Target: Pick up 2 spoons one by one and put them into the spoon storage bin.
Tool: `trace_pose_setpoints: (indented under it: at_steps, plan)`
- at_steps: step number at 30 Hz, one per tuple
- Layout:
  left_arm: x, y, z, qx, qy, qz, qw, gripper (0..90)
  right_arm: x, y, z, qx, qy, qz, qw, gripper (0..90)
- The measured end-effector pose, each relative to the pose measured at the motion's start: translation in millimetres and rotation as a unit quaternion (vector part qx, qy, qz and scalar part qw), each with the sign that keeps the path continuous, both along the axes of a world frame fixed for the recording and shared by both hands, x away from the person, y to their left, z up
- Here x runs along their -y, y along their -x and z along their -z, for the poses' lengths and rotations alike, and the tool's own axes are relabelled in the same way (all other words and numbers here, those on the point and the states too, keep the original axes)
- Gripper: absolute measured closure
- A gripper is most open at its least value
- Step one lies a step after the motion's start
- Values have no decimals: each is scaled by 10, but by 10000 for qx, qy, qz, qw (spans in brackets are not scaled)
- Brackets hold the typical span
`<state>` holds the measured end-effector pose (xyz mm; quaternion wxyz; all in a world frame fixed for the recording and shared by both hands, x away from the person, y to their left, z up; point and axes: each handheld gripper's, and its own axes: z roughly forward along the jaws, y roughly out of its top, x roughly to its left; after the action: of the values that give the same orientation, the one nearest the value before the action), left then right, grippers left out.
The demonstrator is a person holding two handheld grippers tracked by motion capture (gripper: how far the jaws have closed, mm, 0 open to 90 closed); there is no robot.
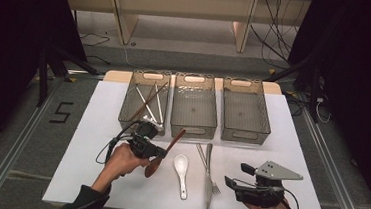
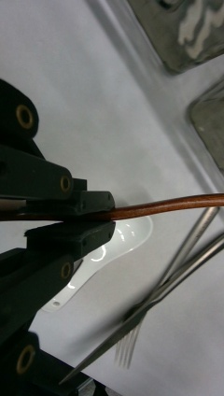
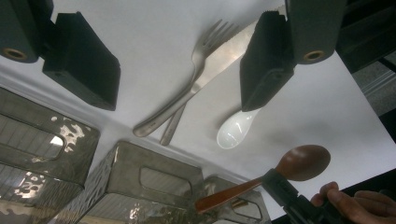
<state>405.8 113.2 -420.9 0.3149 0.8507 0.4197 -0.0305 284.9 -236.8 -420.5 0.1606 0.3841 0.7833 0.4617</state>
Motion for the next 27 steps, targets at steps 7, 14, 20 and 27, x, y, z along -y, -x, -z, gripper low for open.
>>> trace_pose_setpoints:
  at_steps: [7,14,20,27]
  plan:
    - [19,-96,-95,179,218,-113,9995,837,13,-3,-6,-13,-8,16,10000,298]
    - [65,-275,-207,284,411,-227,9985,837,5,-3,0,-9,-24,1,10000,298]
    - [137,-431,-327,415,447,-229,9979,837,3,-4,4,-8,-21,-13,10000,298]
    - [209,-616,-472,562,542,-322,9964,837,9,-2,2,-8,-27,-11,10000,298]
